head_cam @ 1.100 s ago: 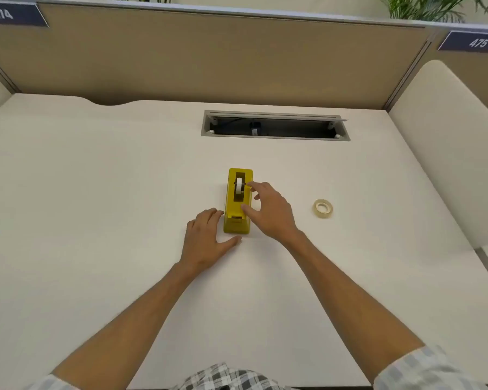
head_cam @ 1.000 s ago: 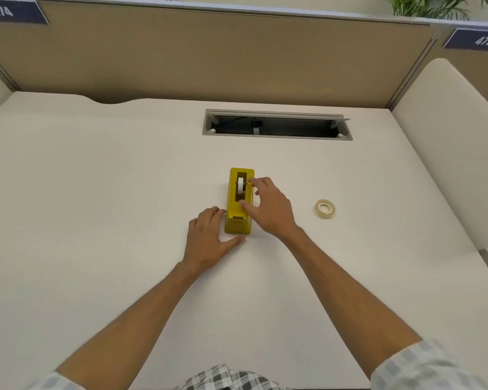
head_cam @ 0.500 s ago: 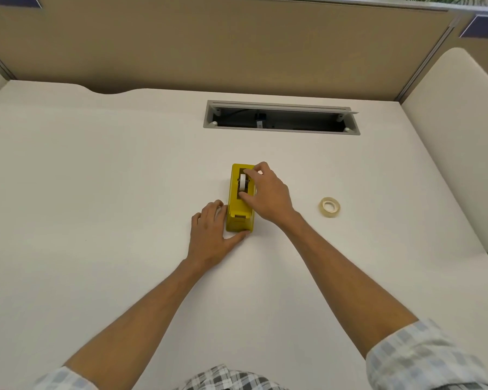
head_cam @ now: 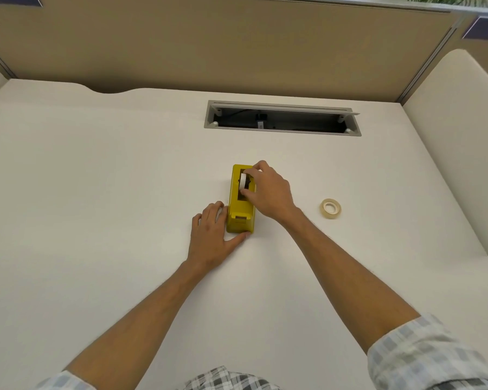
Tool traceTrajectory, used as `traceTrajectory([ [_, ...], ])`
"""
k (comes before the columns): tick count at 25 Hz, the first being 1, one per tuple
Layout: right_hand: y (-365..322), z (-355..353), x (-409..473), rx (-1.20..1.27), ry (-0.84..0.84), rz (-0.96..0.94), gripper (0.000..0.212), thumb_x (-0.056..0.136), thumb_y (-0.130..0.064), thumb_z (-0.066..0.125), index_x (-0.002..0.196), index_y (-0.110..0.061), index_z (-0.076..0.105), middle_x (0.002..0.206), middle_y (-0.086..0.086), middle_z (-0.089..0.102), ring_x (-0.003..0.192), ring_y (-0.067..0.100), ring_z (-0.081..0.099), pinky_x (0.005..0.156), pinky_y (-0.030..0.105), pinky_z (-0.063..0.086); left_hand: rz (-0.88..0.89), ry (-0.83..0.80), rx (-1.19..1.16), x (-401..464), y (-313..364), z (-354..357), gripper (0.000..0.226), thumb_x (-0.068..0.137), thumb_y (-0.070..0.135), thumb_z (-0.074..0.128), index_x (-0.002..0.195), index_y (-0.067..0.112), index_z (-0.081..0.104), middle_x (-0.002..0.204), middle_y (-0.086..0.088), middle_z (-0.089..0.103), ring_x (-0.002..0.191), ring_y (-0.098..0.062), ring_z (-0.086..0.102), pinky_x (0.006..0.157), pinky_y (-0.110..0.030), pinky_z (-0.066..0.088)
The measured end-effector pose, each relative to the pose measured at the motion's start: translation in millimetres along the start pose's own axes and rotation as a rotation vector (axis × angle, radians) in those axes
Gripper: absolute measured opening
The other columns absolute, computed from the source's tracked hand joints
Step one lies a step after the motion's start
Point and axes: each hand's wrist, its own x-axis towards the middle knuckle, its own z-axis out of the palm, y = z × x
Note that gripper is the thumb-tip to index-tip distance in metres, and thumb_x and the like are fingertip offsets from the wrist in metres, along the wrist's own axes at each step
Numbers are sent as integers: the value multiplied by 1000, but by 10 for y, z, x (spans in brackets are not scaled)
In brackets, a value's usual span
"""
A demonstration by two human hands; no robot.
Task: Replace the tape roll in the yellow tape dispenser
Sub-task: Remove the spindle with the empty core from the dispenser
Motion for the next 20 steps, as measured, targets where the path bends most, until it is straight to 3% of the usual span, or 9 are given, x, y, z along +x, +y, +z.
traceTrajectory([
  [9,3,-87,-33,13,9,-28,47,91,-36,67,133,-19,55,129,1,60,112,21,59,81,32,49,0,-6,2,-2,0,-5,80,83,72,46,140,16,45,149,-7,44,140,-24,35,111,-43,29],
  [17,5,-107,-34,-18,13,-60,46,90,-38,67,130,-19,56,126,0,63,109,20,61,77,30,47,-1,-18,2,-10,-9,1,81,84,72,44,142,16,42,151,-7,42,141,-24,34,112,-42,28],
  [20,2,-106,-24,-15,29,-61,44,89,-36,68,128,-20,56,115,3,68,99,22,63,73,32,48,3,-13,6,-11,-8,2,80,84,72,43,142,16,43,150,-7,42,141,-24,34,111,-42,28],
])
